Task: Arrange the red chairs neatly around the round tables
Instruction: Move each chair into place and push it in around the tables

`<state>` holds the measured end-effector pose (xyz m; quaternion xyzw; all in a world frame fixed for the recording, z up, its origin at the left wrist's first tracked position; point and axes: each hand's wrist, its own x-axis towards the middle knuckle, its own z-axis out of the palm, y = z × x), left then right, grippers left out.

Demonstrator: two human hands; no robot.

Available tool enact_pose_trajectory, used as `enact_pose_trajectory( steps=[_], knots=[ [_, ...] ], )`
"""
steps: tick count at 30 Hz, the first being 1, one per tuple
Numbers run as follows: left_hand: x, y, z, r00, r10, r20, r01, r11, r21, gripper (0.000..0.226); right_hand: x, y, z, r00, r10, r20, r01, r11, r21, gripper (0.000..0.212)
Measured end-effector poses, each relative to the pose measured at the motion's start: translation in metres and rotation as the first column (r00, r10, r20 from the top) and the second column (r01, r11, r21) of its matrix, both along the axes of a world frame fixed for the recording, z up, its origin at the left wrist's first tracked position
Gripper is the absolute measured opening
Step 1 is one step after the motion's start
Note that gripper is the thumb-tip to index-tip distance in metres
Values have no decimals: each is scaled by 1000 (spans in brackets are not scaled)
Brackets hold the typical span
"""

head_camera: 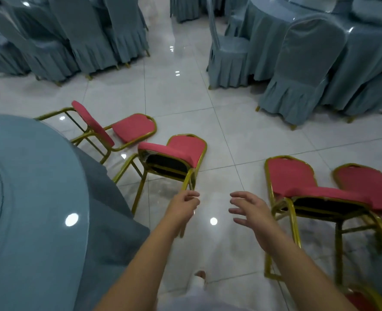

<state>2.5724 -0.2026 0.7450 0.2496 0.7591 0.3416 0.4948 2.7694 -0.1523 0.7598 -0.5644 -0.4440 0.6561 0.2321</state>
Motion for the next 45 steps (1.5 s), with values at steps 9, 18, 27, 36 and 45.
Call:
enact_pose_trajectory(
  steps=[9,18,27,36,45],
  knots=[
    [-58,99,-35,996,54,74,-45,992,-119,17,-23,140,-18,993,-83,85,88,994,-59,12],
    [-75,289,-59,998,-51,-22,43,959,-280,40,-39,354,-50,994,55,98,-39,987,-155,13],
    [-109,465,-45,976,-94,-198,27,948,-318,64,-97,550,-59,864,434,257,-424,901,-94,21],
    [-205,623,-116,937,-214,-277,22,826,-563,56,-203,738,-92,-121,601,790,-945,175,-277,61],
    [-321,670,-99,961,158,-225,-260,789,-556,59,-337,906,-82,-348,426,835,-923,2,-385,59]
  ],
)
